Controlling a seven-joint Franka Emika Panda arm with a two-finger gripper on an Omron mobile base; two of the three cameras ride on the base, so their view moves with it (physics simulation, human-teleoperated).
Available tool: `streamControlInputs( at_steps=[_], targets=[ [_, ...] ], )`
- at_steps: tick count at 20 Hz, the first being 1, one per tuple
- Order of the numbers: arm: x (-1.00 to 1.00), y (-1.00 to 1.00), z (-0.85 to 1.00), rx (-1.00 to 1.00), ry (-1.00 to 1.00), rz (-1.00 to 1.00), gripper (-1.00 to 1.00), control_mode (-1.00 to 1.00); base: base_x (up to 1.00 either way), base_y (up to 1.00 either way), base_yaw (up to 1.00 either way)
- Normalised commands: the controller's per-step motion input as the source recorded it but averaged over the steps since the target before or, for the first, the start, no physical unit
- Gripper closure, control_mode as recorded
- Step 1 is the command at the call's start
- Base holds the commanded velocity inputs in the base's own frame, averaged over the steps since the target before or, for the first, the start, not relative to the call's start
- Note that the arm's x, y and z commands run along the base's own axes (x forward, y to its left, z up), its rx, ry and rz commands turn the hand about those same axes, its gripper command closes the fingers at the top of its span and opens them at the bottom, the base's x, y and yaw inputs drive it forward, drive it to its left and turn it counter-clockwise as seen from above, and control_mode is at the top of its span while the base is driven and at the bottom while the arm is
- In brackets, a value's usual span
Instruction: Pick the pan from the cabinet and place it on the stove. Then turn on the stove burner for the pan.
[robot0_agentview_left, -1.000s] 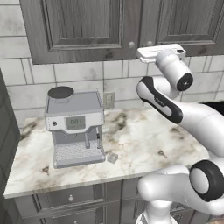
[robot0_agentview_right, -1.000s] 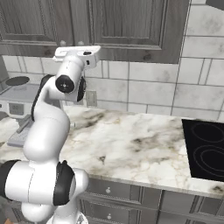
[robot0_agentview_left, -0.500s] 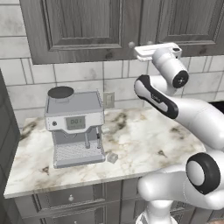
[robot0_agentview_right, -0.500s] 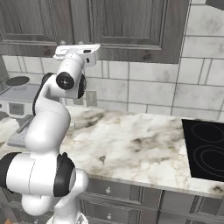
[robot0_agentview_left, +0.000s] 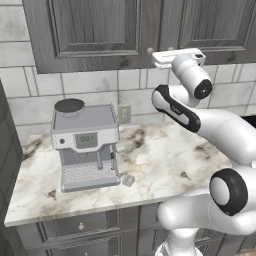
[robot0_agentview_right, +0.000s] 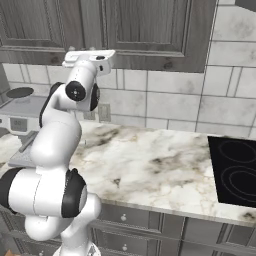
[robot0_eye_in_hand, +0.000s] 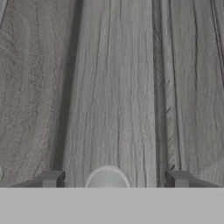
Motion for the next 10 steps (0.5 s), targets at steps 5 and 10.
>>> streamControlInputs(
  at_steps=[5,10],
  targets=[
    [0.05,0.05,0.00,0.00,0.01,0.00,1.00,-1.00,0.00,0.00,0.00],
    [0.01,0.08,-0.09,0.00,0.00,0.00,1.00,-1.00,0.00,0.00,0.00]
  ],
)
